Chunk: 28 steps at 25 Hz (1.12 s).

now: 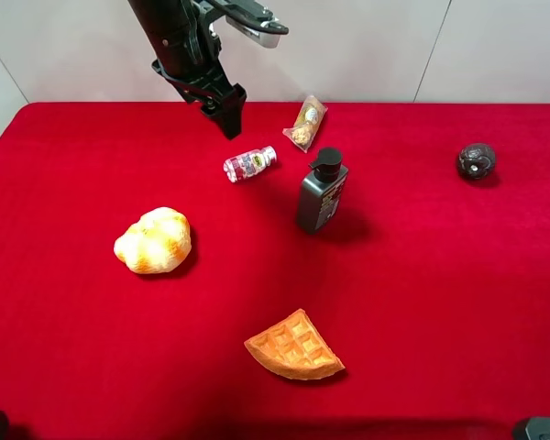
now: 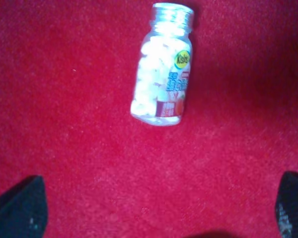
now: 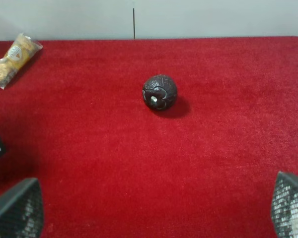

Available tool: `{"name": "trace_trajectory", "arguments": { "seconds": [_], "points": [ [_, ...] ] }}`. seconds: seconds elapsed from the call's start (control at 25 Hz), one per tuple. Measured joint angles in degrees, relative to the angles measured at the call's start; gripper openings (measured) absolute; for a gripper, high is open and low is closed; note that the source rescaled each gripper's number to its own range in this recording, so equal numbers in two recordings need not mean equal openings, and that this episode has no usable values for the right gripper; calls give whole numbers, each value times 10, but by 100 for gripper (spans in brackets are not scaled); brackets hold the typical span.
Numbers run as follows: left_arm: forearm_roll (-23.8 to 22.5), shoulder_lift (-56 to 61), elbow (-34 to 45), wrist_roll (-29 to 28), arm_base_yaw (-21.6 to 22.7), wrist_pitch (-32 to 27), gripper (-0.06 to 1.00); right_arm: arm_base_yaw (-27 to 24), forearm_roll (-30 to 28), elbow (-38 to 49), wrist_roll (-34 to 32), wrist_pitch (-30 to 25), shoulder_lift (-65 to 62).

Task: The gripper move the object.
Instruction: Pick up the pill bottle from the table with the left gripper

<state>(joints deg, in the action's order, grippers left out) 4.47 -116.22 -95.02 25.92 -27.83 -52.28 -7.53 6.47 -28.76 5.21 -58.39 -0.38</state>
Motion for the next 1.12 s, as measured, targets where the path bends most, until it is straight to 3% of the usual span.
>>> {"name": "trace_trajectory", "arguments": {
  "seconds": [0.28, 0.68, 1.12],
  "points": [
    [0, -43, -30, 4, -1, -7, 84, 0, 0, 0, 0, 0, 0],
    [1, -136, -147, 23, -21, -55, 81, 0, 0, 0, 0, 0, 0],
    [-1, -187, -153, 34, -21, -58, 79, 0, 0, 0, 0, 0, 0]
  ]
}}
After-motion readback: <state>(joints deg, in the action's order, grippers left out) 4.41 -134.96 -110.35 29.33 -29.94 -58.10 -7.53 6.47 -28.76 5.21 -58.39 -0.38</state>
